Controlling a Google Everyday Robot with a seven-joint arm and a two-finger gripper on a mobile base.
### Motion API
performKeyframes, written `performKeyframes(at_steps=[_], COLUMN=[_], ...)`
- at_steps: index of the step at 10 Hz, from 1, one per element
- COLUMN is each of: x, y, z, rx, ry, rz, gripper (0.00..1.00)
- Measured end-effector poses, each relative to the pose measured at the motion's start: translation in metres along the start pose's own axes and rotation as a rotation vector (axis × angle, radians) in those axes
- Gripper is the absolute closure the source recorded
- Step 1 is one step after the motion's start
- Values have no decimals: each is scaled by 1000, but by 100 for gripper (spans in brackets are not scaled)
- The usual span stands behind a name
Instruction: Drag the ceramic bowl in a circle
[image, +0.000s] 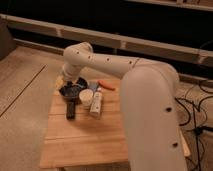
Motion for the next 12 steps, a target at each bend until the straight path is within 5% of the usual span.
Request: performKeyframes(at_steps=[5,7,10,12], x=[-5,-19,-27,-30], y=[-4,4,7,-8], z=[1,19,59,86], rx=[6,-22,-76,-76], ry=[1,15,89,159], rz=[-26,-93,-136,-128], gripper=[35,35,35,35])
